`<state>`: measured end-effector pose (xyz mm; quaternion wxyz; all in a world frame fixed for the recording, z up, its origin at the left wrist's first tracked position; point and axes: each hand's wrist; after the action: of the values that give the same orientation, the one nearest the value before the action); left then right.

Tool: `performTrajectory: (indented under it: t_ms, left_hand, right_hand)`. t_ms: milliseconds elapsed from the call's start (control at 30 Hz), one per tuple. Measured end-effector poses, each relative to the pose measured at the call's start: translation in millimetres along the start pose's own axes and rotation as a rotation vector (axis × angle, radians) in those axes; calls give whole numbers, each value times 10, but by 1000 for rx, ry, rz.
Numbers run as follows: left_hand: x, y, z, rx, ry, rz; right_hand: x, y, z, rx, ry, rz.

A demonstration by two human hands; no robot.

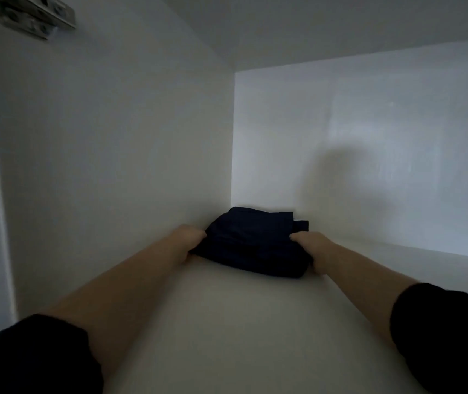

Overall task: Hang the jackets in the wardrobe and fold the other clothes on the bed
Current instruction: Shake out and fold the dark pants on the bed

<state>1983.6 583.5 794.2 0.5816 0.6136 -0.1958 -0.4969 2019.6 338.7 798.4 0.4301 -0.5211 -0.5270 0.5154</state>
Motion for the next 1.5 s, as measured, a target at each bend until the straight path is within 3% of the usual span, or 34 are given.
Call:
performTrajectory:
  t_ms: [67, 133, 200, 233, 333, 433, 533, 600, 633, 667, 733, 767, 967, 1100, 1200, 1300, 1433, 1500]
  left_hand:
    - [97, -33, -150, 215, 233, -175]
    - [178, -72, -173, 566, 383, -337]
    - [215, -96, -225, 867, 437, -569]
    - [223, -121, -254, 910, 407, -707]
    - [232, -189, -340, 753, 248, -984]
    - [228, -203, -361, 698, 164, -1025]
    - [211, -194, -352, 681, 66, -1049]
    - [210, -193, -340, 664, 27, -1066]
    - [207, -191, -331, 660, 16, -1072]
    - [199, -190, -322, 660, 9, -1074]
    - [185, -184, -307, 674, 4, -1082]
    - [180, -177, -302, 680, 2, -1085]
    - [179, -148, -252, 688, -16, -1100]
    - [252, -96, -139, 733, -43, -1151]
    - [338, -23, 66, 866, -42, -1157]
    - [400, 73, 391, 976, -59, -1025]
    - [536, 162, 1004, 973, -292, -703]
    - [634, 181, 1376, 1004, -333, -684]
  right_hand:
    - [125, 5, -148, -25, 37, -19]
    - [222, 4, -271, -55, 63, -25]
    - [277, -7, -357, -54, 87, -27]
    - [287, -15, -376, -40, 92, -28]
    - [251, -102, -435, -1, 37, 50]
    - [158, -200, -544, -62, 152, 531]
    - [162, -245, -547, -676, 340, 969]
    - [251, -170, -555, -993, 278, 1047]
    - [297, -107, -581, -1005, 169, 1102]
    - [335, -24, -613, -905, 23, 1185]
    - [349, 130, -648, -523, -273, 1336]
    - [336, 162, -641, -411, -339, 1347]
    - [280, 197, -303, -608, -172, 1274]
    - [245, 193, 56, -572, -219, 1357]
    - [153, 77, 354, -519, -213, 1463]
    - [-15, -112, 772, -464, -168, 1535]
    - [-322, -258, 1540, -362, -53, 1716]
    - [-494, -315, 2000, -313, 21, 1823]
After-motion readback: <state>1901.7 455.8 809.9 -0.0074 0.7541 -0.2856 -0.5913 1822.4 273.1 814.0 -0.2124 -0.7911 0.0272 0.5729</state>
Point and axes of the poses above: each hand's wrist, its own z-axis away from the middle knuckle, its own x-axis out of the palm, y = z × x, and after that the axes turned 12 degrees about -x, right-handed
